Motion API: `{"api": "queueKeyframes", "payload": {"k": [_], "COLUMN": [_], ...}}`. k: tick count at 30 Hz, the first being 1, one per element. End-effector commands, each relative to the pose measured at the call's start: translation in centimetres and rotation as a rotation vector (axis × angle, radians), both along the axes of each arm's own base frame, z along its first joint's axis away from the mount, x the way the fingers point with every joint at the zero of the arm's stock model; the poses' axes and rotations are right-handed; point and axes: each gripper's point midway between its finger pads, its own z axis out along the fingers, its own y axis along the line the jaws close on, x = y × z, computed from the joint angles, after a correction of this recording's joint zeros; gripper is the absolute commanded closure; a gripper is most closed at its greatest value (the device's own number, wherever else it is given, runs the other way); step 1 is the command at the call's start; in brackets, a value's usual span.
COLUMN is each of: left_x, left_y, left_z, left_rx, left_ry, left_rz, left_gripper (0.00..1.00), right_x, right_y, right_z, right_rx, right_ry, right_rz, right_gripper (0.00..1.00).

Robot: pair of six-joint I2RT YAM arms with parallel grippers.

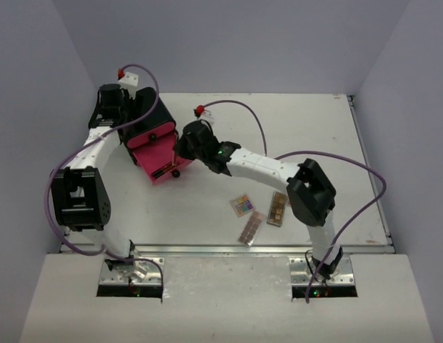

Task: Organize the makeup

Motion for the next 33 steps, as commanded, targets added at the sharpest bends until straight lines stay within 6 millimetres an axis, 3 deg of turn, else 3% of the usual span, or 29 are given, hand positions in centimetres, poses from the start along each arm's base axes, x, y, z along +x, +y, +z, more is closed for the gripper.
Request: {"api": "queueKeyframes", "payload": {"k": [1, 2, 8, 13, 14, 15, 16, 17, 18, 22, 24, 28, 31, 33], "left_x": [-0.4, -0.5, -0.6, -0.8, -0.8, -0.9, -0.9, -0.9, -0.9, -1.0, -1.0, -0.9, -0.8, -0.8], "left_y": [-0.3, -0.3, -0.5, -0.6, -0.7, -0.6, -0.6, -0.6, -0.5, -0.5, -0.6, -0.6, -0.5, -0.5], "left_z": [-2.0, -2.1, -2.3, -2.6, -2.7, -2.7, -2.7, -2.8, -2.9, -2.7, -2.6, -3.1, -3.7, -4.0], "left_rx": [-0.033, -0.038, -0.046, -0.051, -0.051, -0.048, -0.045, -0.042, -0.039, -0.038, -0.04, -0.042, -0.044, -0.046], "left_ry": [0.031, 0.033, 0.032, 0.039, 0.041, 0.04, 0.041, 0.043, 0.045, 0.041, 0.041, 0.047, 0.059, 0.063], "left_rz": [-0.018, -0.021, -0.028, -0.035, -0.037, -0.039, -0.039, -0.038, -0.037, -0.039, -0.042, -0.043, -0.04, -0.039], "left_gripper": [0.26, 0.27, 0.27, 0.27, 0.27, 0.27, 0.27, 0.27, 0.27, 0.27, 0.27, 0.27, 0.27, 0.27], "right_x": [1.9, 2.0, 1.9, 3.0, 3.2, 3.4, 3.5, 3.5, 3.4, 3.1, 2.9, 1.2, -0.3, -1.2], "right_y": [6.5, 7.0, 8.7, 8.8, 9.0, 9.4, 9.8, 10.0, 10.1, 9.9, 10.4, 12.3, 12.6, 11.9], "right_z": [1.7, 0.5, -1.5, -2.2, -2.1, -1.7, -1.5, -1.9, -2.4, -2.9, -1.7, 4.5, 8.0, 8.8], "right_rx": [0.128, 0.107, 0.151, 0.133, 0.126, 0.13, 0.134, 0.131, 0.126, 0.1, 0.119, 0.146, 0.119, 0.075], "right_ry": [-0.017, -0.002, 0.033, -0.024, -0.033, -0.044, -0.05, -0.044, -0.035, -0.039, -0.074, -0.272, -0.395, -0.45], "right_rz": [-0.024, -0.028, -0.047, -0.068, -0.063, -0.05, -0.037, -0.029, -0.024, 0.004, 0.046, 0.247, 0.381, 0.441], "right_gripper": [1.0, 1.0, 1.0, 1.0, 0.96, 0.76, 0.62, 0.51, 0.32, 0.18, 0.18, 0.27, 0.38, 0.39]}}
